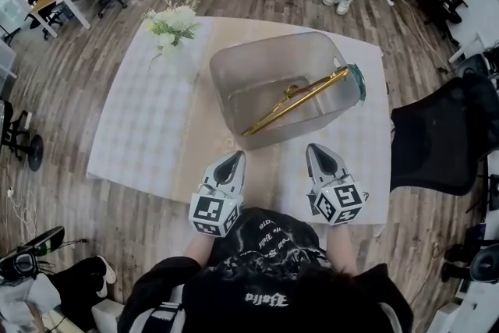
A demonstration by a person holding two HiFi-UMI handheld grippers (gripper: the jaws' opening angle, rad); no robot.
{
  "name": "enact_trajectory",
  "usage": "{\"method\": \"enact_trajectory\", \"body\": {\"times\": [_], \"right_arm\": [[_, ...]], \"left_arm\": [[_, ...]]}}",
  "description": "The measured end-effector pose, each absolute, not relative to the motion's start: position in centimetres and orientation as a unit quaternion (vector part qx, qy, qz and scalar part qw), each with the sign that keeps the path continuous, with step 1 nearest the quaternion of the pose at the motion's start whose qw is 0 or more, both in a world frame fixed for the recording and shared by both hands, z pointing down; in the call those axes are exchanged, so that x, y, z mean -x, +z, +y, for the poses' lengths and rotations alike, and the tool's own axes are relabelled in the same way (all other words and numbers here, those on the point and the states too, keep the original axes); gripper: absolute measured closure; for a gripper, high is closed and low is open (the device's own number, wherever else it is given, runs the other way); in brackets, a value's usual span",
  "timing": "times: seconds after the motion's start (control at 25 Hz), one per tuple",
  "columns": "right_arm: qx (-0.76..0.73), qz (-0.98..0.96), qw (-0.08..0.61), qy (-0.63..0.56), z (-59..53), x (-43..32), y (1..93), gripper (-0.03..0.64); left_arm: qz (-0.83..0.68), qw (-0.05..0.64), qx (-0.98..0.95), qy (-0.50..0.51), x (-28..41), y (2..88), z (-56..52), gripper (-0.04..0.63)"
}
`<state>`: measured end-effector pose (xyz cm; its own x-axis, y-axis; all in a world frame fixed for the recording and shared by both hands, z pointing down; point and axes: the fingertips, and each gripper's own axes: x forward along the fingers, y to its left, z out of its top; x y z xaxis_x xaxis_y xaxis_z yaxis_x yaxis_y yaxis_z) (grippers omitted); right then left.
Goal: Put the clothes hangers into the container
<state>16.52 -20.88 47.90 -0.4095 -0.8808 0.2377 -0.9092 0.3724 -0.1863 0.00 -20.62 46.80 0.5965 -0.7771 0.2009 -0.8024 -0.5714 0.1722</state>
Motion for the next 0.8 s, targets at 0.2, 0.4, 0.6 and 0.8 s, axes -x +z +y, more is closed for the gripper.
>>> {"method": "enact_trajectory", "body": {"times": [0.2,0.4,0.6,0.8], "right_arm": [[-0.542,-0.827,0.069,0.134,-20.7,-16.5,48.1,0.609],[-0.545,-0.825,0.075,0.133,-20.7,-16.9,48.3,0.609],[-0.545,-0.825,0.077,0.129,-20.8,-17.0,48.4,0.609],[-0.543,-0.826,0.083,0.127,-20.8,-17.6,48.2,0.609]], "left_arm": [[-0.448,0.126,-0.884,0.046,0.2,46.6,-20.6,0.575],[-0.447,0.122,-0.885,0.051,-0.1,46.7,-20.5,0.575],[-0.445,0.12,-0.886,0.052,-0.2,46.9,-20.6,0.575],[-0.447,0.118,-0.885,0.053,-0.7,46.5,-20.6,0.575]]}}
